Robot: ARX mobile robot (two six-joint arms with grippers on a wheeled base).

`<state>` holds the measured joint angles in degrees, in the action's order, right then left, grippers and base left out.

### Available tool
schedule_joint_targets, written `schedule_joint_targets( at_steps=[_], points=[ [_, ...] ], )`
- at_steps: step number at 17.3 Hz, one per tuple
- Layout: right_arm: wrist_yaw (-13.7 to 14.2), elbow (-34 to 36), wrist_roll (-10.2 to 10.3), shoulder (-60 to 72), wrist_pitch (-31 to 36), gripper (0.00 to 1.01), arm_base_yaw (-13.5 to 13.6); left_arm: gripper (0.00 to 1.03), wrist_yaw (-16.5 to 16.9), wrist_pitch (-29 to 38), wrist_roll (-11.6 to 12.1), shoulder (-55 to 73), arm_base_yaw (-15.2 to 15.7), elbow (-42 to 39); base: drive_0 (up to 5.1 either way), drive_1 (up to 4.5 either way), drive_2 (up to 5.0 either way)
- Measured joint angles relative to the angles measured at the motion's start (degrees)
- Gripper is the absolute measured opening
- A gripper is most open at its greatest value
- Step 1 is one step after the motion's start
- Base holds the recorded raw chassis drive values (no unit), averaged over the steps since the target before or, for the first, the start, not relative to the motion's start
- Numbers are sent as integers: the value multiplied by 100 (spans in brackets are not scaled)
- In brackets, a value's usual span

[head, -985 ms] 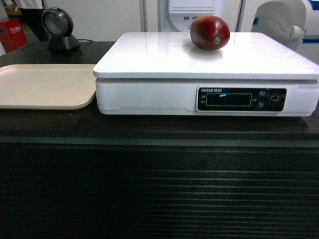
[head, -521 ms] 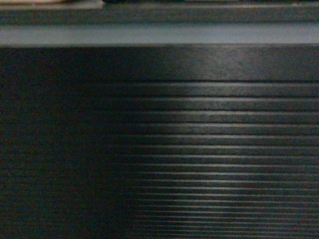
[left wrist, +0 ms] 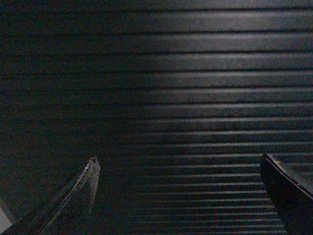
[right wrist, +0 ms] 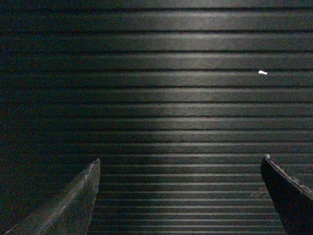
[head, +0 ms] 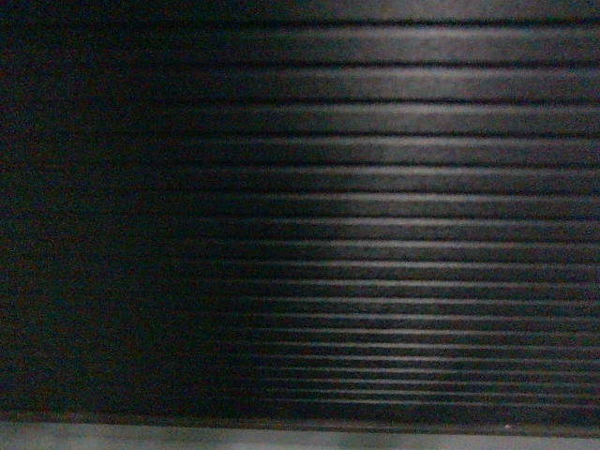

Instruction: Place dark red mango on scale at checkout

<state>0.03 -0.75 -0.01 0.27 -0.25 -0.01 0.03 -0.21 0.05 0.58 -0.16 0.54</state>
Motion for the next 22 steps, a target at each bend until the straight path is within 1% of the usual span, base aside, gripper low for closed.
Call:
schedule_joint_targets(
  at_steps=[22],
  points=[
    [-2,0,-2,0,-4,98,0,98,-2,-11,-4,0,0,0,0,0,0]
  ],
)
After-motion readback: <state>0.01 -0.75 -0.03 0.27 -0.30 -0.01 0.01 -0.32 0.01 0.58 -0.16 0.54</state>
